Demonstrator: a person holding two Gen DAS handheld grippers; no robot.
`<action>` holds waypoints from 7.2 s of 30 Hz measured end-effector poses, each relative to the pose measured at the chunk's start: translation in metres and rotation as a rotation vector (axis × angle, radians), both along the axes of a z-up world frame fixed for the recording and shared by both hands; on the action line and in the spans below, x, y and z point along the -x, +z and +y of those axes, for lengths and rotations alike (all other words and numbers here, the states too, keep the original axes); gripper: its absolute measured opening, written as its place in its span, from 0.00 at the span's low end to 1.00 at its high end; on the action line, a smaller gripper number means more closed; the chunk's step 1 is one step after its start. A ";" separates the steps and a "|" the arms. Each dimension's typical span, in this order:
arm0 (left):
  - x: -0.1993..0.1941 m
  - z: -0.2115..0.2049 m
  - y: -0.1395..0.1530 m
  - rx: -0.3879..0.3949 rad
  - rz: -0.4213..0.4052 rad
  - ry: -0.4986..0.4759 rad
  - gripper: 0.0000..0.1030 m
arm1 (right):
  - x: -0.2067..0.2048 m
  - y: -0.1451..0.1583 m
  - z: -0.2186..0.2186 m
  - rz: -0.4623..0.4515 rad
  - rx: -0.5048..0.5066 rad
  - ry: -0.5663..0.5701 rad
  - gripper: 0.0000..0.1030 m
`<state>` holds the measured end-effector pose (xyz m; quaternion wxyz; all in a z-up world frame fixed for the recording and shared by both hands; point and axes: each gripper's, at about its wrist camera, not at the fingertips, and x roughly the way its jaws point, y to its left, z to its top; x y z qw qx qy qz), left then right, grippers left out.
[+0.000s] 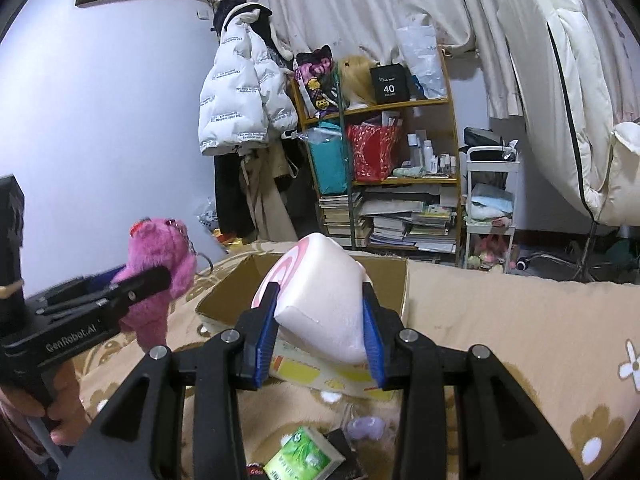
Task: Organize soft objects
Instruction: 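Carry the bear and swirl cushion over the box and release both inside, then withdraw both tools from the box toward the green tissue pack, then grasp the penguin plush with the left tool while the right tool grasps the green tissue pack, then carry the penguin and green tissue pack over the box and open both tools inside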
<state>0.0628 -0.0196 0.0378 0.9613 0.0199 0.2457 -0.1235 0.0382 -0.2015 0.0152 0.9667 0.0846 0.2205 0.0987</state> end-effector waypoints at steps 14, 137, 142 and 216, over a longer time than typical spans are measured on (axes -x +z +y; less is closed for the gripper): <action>-0.044 -0.011 -0.003 -0.044 0.001 0.016 0.48 | -0.035 -0.015 -0.011 0.026 -0.035 -0.011 0.39; -0.008 -0.061 -0.169 -0.284 0.888 -0.199 0.98 | -0.039 -0.128 0.010 0.783 -0.091 0.130 0.51; -0.007 -0.071 -0.185 -0.337 0.925 -0.203 0.98 | -0.043 -0.136 0.011 0.800 -0.108 0.134 0.48; -0.041 -0.023 -0.030 -0.134 0.055 0.042 0.31 | -0.045 -0.026 -0.021 0.141 -0.128 0.026 0.31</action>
